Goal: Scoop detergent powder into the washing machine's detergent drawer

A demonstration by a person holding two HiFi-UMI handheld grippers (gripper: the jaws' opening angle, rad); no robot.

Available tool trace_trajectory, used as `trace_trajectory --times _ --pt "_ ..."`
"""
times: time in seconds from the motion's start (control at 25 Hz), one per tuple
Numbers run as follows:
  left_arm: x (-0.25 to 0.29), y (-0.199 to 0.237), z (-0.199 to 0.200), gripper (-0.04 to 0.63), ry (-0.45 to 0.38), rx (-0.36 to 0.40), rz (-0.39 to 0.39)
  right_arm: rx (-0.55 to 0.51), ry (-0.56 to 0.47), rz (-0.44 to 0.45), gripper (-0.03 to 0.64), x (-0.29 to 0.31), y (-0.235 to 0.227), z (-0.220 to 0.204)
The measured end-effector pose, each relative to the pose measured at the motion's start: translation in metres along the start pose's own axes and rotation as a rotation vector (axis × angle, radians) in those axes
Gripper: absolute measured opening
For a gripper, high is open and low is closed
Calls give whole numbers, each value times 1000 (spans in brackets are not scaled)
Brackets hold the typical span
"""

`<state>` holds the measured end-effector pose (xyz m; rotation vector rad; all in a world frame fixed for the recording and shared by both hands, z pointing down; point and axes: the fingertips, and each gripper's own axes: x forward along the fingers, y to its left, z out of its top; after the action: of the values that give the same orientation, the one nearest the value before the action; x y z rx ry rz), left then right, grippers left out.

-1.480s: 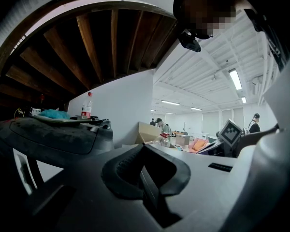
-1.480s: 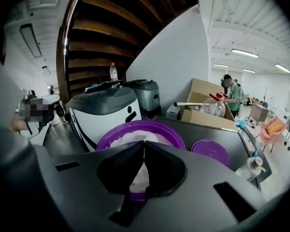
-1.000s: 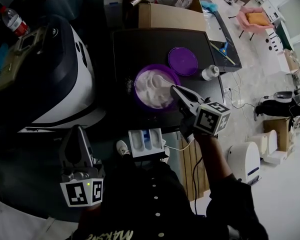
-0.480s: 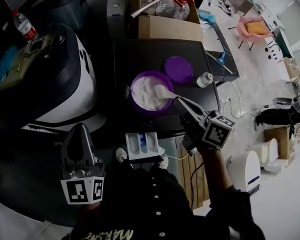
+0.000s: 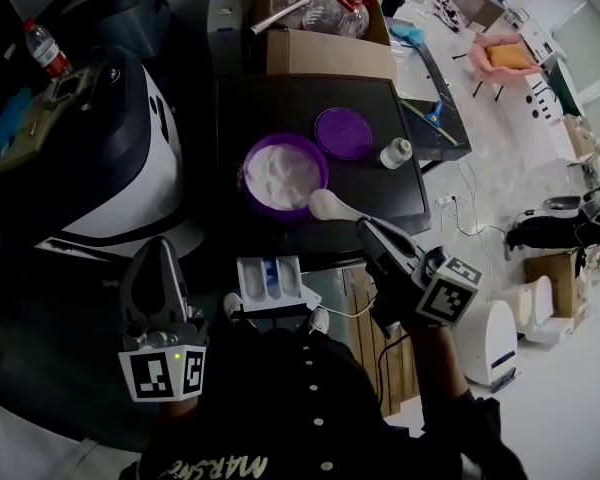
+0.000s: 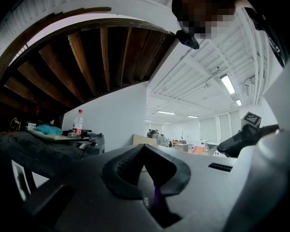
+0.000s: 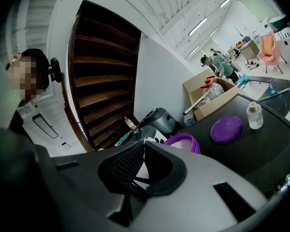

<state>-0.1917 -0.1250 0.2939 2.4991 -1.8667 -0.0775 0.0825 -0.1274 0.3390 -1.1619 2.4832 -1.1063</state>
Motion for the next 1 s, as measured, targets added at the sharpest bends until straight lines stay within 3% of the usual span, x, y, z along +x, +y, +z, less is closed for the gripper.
trace_trajectory --times 0.8,1.0 --pt "-17 -14 -33 14 116 7 10 39 198 -56 31 -9 -64 -145" --pt "-19 -12 -42 14 143 7 17 -18 272 -78 31 -6 -91 -183"
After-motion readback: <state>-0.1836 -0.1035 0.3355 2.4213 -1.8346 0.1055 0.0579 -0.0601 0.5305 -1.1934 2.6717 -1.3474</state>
